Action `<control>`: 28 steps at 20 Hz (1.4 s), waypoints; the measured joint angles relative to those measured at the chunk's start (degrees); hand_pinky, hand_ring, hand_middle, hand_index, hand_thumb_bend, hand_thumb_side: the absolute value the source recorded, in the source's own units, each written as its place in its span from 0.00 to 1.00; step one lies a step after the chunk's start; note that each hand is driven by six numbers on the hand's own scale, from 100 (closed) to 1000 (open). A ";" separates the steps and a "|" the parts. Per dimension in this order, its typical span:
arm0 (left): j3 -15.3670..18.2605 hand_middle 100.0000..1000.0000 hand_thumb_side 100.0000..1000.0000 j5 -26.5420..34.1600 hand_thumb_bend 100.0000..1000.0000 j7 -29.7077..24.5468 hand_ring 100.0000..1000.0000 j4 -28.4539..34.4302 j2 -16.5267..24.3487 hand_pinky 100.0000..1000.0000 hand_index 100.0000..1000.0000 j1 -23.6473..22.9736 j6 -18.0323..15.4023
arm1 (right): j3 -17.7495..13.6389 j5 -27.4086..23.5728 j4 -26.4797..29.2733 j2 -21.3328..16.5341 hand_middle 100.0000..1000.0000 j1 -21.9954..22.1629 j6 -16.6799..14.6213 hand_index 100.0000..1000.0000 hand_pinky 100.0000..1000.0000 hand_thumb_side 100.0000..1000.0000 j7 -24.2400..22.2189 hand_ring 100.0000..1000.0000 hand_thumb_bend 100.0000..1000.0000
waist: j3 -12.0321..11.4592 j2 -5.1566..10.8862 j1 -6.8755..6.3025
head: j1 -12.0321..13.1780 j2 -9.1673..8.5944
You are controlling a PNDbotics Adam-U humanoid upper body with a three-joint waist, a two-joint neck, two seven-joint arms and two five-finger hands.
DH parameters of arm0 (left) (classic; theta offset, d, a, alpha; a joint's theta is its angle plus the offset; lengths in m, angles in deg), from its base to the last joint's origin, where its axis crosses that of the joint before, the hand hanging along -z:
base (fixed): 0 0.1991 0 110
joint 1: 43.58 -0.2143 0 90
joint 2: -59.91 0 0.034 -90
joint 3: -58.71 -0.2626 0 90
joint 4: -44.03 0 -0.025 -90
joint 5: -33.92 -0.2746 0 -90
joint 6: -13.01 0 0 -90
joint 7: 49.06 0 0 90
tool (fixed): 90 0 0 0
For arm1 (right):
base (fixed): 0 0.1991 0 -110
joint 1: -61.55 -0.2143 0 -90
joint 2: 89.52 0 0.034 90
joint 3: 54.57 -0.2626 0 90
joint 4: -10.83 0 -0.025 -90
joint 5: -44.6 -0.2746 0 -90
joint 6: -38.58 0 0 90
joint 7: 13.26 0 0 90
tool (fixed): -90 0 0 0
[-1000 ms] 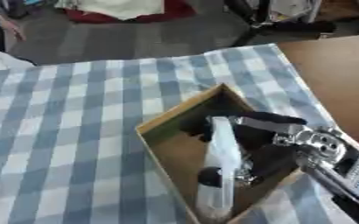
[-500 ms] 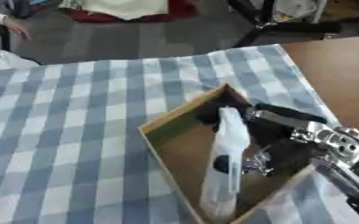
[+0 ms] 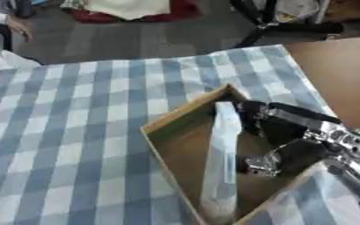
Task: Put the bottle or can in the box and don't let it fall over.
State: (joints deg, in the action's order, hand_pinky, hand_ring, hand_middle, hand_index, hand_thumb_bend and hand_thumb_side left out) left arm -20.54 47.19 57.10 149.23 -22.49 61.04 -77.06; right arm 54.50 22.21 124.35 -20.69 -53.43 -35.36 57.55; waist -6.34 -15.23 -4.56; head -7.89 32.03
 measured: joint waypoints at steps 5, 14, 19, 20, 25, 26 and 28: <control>0.01 0.78 0.52 -0.01 0.37 -0.11 0.83 0.00 0.00 1.00 0.77 0.00 -0.11 | -0.69 -2.17 0.00 -0.57 0.93 1.04 0.59 0.95 1.00 0.00 -0.16 1.00 0.38 | 0.28 0.00 0.00 | 0.16 0.00; 0.03 0.78 0.52 -0.14 0.37 -0.17 0.83 0.00 0.00 1.00 0.77 -0.02 -0.19 | -4.44 -3.25 0.00 -2.68 0.93 3.88 -0.54 0.95 1.00 0.00 3.32 1.00 0.38 | 0.92 0.00 -0.04 | 0.44 0.00; 0.08 0.78 0.52 -0.16 0.37 -0.08 0.83 0.00 0.01 1.00 0.77 -0.12 -0.25 | -7.07 -3.17 0.00 -4.05 0.93 5.10 -1.85 0.95 1.00 0.00 5.72 1.00 0.38 | 1.11 0.00 -0.20 | 0.72 -0.37; 0.13 0.78 0.52 -0.16 0.37 -0.04 0.83 0.00 0.01 1.00 0.77 -0.17 -0.28 | -7.76 -3.08 0.00 -4.18 0.93 5.35 -2.11 0.95 1.00 0.00 6.39 1.00 0.38 | 1.18 0.00 -0.22 | 0.75 -0.44; 0.41 0.78 0.52 -0.18 0.37 0.20 0.83 0.00 0.01 1.00 0.77 -0.44 -0.31 | -11.10 -2.49 0.00 -4.54 0.93 5.38 -2.77 0.94 1.00 0.00 11.11 1.00 0.38 | 1.25 -0.09 -0.21 | 1.02 -0.44; 0.42 0.78 0.52 -0.18 0.37 0.23 0.83 0.00 0.01 1.00 0.77 -0.45 -0.31 | -11.74 -2.28 0.00 -4.55 0.93 5.34 -2.84 0.94 1.00 0.00 12.18 1.00 0.37 | 1.25 -0.13 -0.21 | 1.10 -0.44; 0.46 0.78 0.52 -0.19 0.37 0.33 0.83 0.00 0.01 1.00 0.77 -0.49 -0.27 | -12.95 -1.99 0.00 -4.55 0.94 5.23 -2.90 0.94 1.00 0.00 14.27 1.00 0.36 | 1.25 -0.22 -0.21 | 1.24 -0.43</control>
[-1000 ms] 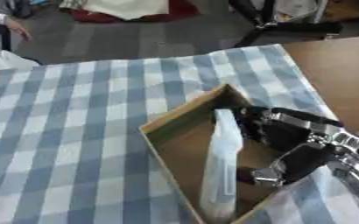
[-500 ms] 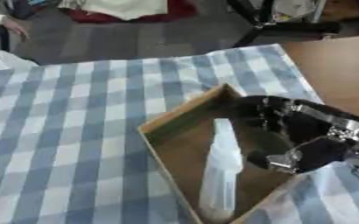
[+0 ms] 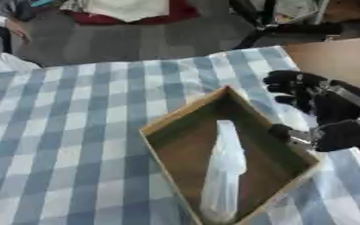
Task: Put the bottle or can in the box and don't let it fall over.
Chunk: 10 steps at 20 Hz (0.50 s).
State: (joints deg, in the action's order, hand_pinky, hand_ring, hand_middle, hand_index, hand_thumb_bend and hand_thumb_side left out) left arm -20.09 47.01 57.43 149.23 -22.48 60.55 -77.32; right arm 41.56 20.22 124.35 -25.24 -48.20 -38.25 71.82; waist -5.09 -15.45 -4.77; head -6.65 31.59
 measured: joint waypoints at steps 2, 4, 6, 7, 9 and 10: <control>0.14 0.78 0.52 -0.01 0.37 0.10 0.83 0.00 0.00 1.00 0.77 -0.03 -0.03 | -1.01 0.08 0.00 0.00 0.95 -0.37 0.06 0.95 1.00 0.00 1.96 1.00 0.35 | 0.00 -0.08 0.00 | 0.04 0.01; 0.28 0.78 0.52 -0.01 0.37 0.12 0.83 0.00 0.00 1.00 0.77 -0.03 -0.05 | -1.80 0.13 0.00 0.00 0.95 -0.42 0.28 0.95 1.00 0.00 3.76 1.00 0.35 | -0.01 -0.11 0.00 | 0.14 0.02; 0.28 0.77 0.52 -0.01 0.37 0.13 0.83 0.00 0.00 1.00 0.77 -0.03 -0.06 | -2.38 0.15 -0.01 0.01 0.93 -0.61 0.60 0.94 1.00 0.00 5.49 1.00 0.35 | -0.09 -0.12 -0.01 | 0.38 0.06; 0.28 0.77 0.52 -0.01 0.37 0.14 0.83 0.00 0.00 1.00 0.77 -0.03 -0.06 | -2.65 0.15 -0.02 0.03 0.93 -0.74 0.71 0.94 1.00 0.00 6.34 1.00 0.35 | -0.18 -0.12 -0.02 | 0.54 0.25; 0.29 0.77 0.52 -0.01 0.37 0.18 0.83 0.00 0.00 1.00 0.77 -0.06 -0.10 | -3.02 0.08 -0.05 0.08 0.91 -0.87 0.85 0.93 1.00 0.00 8.04 0.99 0.35 | -0.30 -0.13 -0.05 | 0.89 0.68; 0.29 0.77 0.52 -0.01 0.37 0.21 0.83 0.00 0.00 1.00 0.77 -0.08 -0.12 | -3.25 0.00 -0.10 0.10 0.90 -0.87 0.86 0.93 1.00 0.00 8.95 0.98 0.35 | -0.34 -0.13 -0.08 | 1.07 1.02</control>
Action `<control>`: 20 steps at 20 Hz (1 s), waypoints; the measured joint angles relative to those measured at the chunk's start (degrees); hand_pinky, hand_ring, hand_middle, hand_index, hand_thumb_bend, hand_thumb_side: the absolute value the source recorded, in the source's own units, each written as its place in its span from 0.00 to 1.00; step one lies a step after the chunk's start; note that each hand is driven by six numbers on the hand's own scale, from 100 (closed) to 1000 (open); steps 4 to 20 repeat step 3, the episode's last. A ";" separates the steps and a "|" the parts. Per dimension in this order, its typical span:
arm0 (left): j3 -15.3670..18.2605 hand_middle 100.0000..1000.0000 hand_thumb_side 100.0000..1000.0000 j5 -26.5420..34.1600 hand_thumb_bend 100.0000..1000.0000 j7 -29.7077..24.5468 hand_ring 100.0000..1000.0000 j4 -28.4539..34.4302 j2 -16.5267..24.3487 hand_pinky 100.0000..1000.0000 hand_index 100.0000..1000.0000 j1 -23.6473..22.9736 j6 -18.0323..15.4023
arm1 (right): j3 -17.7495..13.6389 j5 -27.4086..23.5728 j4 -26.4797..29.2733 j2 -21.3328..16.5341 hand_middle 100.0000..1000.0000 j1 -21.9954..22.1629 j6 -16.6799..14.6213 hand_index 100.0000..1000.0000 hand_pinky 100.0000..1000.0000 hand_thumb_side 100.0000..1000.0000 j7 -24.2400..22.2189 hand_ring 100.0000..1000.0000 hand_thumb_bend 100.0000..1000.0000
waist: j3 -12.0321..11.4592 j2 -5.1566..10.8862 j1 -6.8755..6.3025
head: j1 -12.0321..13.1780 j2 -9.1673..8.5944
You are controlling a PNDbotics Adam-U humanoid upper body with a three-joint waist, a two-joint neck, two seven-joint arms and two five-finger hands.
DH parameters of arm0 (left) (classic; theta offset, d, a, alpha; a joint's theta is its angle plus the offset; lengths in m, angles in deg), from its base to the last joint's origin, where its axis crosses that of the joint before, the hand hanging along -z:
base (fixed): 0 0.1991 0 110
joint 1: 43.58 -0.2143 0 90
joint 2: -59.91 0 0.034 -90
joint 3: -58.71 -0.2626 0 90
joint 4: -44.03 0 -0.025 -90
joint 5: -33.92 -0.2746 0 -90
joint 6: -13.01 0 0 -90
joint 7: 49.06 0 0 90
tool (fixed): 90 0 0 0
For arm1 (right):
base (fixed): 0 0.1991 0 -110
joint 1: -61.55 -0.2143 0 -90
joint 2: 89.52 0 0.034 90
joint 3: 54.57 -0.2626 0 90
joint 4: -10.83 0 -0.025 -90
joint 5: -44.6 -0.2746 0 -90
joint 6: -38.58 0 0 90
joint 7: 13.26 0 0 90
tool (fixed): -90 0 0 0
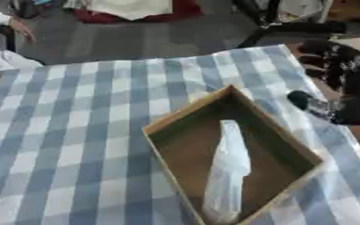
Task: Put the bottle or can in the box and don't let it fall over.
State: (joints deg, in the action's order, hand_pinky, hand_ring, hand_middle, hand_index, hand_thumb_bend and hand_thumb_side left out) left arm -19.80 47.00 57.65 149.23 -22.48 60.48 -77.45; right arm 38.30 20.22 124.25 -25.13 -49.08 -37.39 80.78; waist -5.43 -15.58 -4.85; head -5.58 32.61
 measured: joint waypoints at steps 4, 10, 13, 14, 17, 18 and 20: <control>0.02 0.77 0.52 0.00 0.37 0.05 0.83 0.00 0.00 1.00 0.77 -0.10 -0.03 | -0.43 -0.20 -0.31 0.17 0.89 0.00 -0.17 0.92 1.00 0.00 2.67 0.97 0.35 | -0.16 -0.04 -0.26 | 0.55 0.58; 0.02 0.77 0.52 0.00 0.37 0.05 0.83 0.00 0.00 1.00 0.77 -0.10 -0.03 | -0.43 -0.20 -0.31 0.17 0.89 0.00 -0.17 0.92 1.00 0.00 2.67 0.97 0.35 | -0.16 -0.04 -0.26 | 0.55 0.58; 0.02 0.77 0.52 0.00 0.37 0.05 0.83 0.00 0.00 1.00 0.77 -0.10 -0.03 | -0.43 -0.20 -0.31 0.17 0.89 0.00 -0.17 0.92 1.00 0.00 2.67 0.97 0.35 | -0.16 -0.04 -0.26 | 0.55 0.58; 0.02 0.77 0.52 0.00 0.37 0.05 0.83 0.00 0.00 1.00 0.77 -0.10 -0.03 | -0.43 -0.20 -0.31 0.17 0.89 0.00 -0.17 0.92 1.00 0.00 2.67 0.97 0.35 | -0.16 -0.04 -0.26 | 0.55 0.58; 0.02 0.77 0.52 0.00 0.37 0.05 0.83 0.00 0.00 1.00 0.77 -0.10 -0.03 | -0.43 -0.20 -0.31 0.17 0.89 0.00 -0.17 0.92 1.00 0.00 2.67 0.97 0.35 | -0.16 -0.04 -0.26 | 0.55 0.58; 0.02 0.77 0.52 0.00 0.37 0.05 0.83 0.00 0.00 1.00 0.77 -0.10 -0.03 | -0.43 -0.20 -0.31 0.17 0.89 0.00 -0.17 0.92 1.00 0.00 2.67 0.97 0.35 | -0.16 -0.04 -0.26 | 0.55 0.58; 0.02 0.77 0.52 0.00 0.37 0.05 0.83 0.00 0.00 1.00 0.77 -0.10 -0.03 | -0.43 -0.20 -0.31 0.17 0.89 0.00 -0.17 0.92 1.00 0.00 2.67 0.97 0.35 | -0.16 -0.04 -0.26 | 0.55 0.58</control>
